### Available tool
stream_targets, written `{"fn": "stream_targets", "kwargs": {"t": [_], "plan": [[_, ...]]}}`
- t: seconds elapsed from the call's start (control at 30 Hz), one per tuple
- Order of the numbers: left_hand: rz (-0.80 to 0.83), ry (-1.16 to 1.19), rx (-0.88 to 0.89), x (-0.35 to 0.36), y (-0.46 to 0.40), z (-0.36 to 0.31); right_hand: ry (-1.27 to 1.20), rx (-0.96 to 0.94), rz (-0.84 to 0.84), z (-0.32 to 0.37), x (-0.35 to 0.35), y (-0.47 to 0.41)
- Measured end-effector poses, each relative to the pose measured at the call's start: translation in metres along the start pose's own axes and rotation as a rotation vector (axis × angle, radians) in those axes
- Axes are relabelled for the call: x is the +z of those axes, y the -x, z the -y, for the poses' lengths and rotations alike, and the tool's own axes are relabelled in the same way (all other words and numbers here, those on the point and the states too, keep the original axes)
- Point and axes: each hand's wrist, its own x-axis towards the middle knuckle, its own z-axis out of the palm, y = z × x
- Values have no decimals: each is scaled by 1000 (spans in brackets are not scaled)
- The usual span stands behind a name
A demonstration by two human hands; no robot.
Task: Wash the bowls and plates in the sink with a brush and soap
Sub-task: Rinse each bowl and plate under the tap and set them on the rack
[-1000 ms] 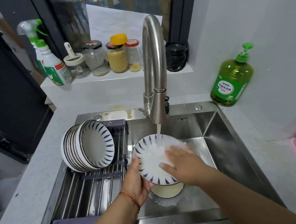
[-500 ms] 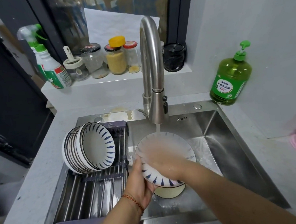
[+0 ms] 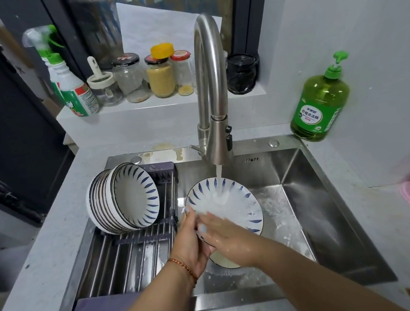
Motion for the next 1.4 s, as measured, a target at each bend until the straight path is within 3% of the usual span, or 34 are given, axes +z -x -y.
{"fn": "stream_targets", "kwargs": {"t": [0.2,0.3,0.47,0.57,0.83,1.03,1.17,1.23,1.4], "plan": [[67,33,-18,5,-2,3,285,97,-139,-39,-30,-33],[21,67,-5,6,-6,2,398,155,-160,-62,-40,-14],[-82,-17,-6,10,-11,-7,447,-33,-181,-89,-26,29],[-122,-101,-33,19,-13,-10,541,-203,-375,-101,-14,33],[-151,-215,-37,50,-14,-16,334,-256,-580,-97,-16,26],[-73,-526,218,75,-9,6,-335,-15,-654,-74,-23,20],[-152,-839,391,82,-17,8,-551,80,-600,-66,-22,13],[-179,-870,436,84,-25,-1,-579,69,-587,-66,-20,12],[-190,-873,361,85,-35,-23,-766,51,-532,-67,-22,15]]}}
